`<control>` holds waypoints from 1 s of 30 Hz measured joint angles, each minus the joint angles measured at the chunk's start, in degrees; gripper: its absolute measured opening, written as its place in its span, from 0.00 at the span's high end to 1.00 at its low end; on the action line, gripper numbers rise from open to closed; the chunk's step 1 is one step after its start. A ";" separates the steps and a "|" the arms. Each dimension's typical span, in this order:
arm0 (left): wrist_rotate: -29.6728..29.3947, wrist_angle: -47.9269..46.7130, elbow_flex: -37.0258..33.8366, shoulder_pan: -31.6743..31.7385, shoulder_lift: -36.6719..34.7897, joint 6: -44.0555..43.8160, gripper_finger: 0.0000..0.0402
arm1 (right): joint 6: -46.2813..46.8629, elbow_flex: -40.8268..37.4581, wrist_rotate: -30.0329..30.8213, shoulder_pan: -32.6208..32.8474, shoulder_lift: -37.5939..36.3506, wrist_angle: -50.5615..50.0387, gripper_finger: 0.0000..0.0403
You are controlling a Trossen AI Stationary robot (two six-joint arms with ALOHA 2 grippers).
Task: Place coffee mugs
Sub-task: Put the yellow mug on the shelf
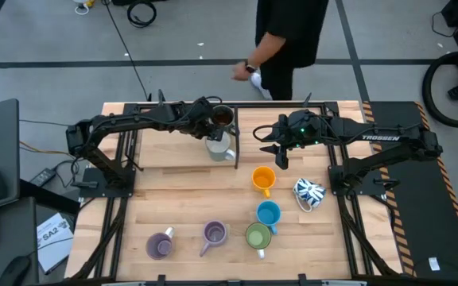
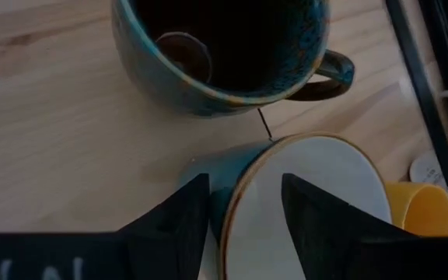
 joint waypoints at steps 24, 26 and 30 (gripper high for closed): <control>5.41 -12.75 0.02 -4.34 -14.13 14.37 0.58 | 3.53 0.02 -0.40 0.49 0.02 -0.55 0.62; 5.48 -14.79 0.02 -6.71 -15.48 14.43 0.58 | 4.78 0.02 -0.45 0.49 0.02 -0.75 0.62; 5.44 -15.74 0.02 -12.38 -17.53 14.41 0.58 | 7.84 0.02 -0.61 0.51 0.02 -2.27 0.62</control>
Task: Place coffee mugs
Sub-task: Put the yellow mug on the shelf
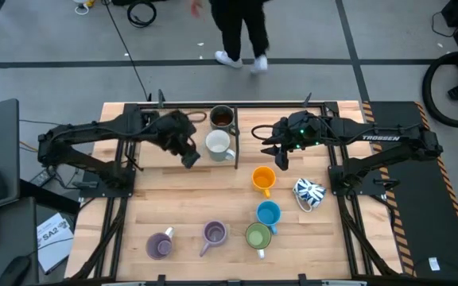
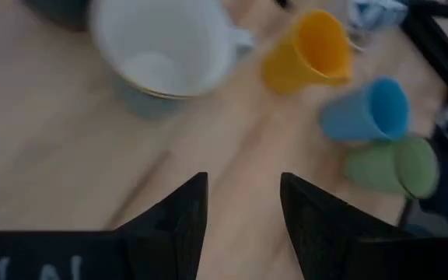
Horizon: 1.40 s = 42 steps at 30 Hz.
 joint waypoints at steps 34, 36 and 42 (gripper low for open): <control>-9.33 3.58 -0.02 -18.67 3.22 -0.48 0.58 | 32.82 -7.67 5.39 10.05 8.64 -6.84 0.62; -9.33 3.77 -0.02 -18.66 3.24 -0.48 0.58 | 32.77 -7.65 5.40 10.03 10.15 -5.56 0.62; -9.33 3.98 -0.02 -18.66 3.24 -0.44 0.58 | 32.35 -7.65 5.35 10.03 14.26 -3.62 0.62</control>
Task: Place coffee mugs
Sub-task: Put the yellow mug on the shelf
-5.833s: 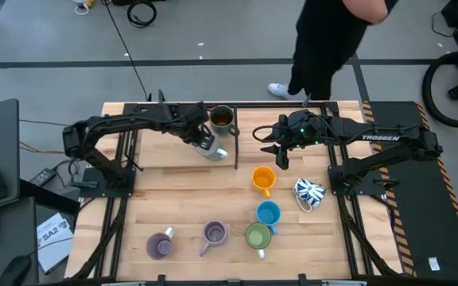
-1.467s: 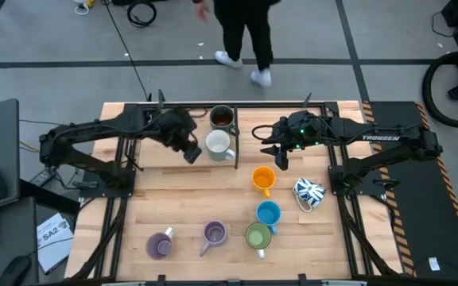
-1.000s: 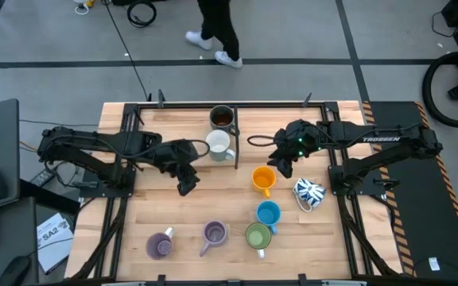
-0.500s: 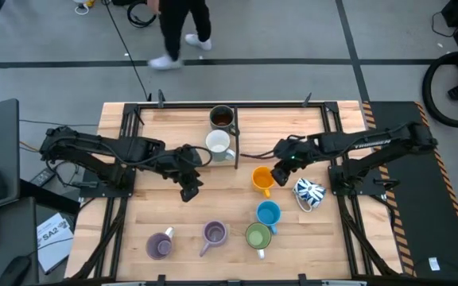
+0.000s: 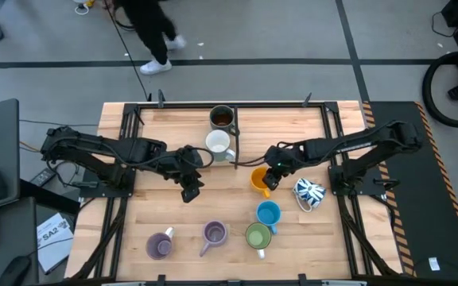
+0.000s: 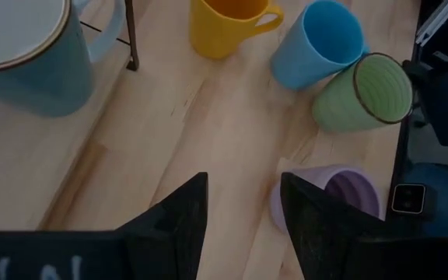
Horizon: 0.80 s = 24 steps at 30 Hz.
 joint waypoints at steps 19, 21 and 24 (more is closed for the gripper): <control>0.00 0.24 0.00 0.02 0.00 -0.02 0.58 | -0.09 0.02 -6.43 0.02 10.31 4.97 0.71; -0.08 0.26 0.00 0.02 0.00 -0.02 0.58 | -0.17 0.02 -6.65 0.04 10.51 5.84 0.77; -0.96 0.31 0.00 0.00 0.00 -0.03 0.58 | -0.19 -0.05 -6.71 0.07 10.40 6.52 0.87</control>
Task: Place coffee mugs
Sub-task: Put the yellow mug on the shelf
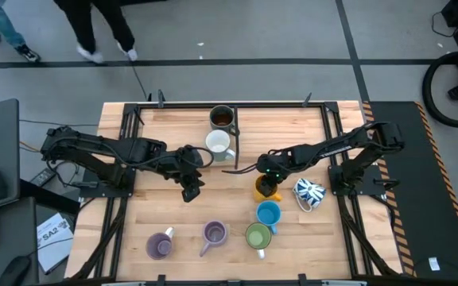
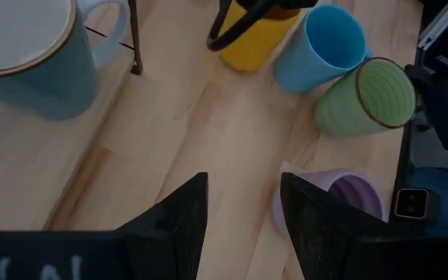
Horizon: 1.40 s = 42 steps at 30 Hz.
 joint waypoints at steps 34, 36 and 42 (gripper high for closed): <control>1.22 -17.00 0.02 -4.27 -11.74 -0.32 0.58 | 0.47 24.41 5.06 3.09 0.02 -1.02 0.93; 1.22 -18.01 0.02 -4.82 -12.58 -0.35 0.58 | -1.13 27.31 6.36 3.71 0.60 -1.58 0.93; 1.24 -20.65 0.02 -5.39 -15.06 -0.47 0.58 | -5.12 36.92 9.73 4.79 5.43 -5.45 0.93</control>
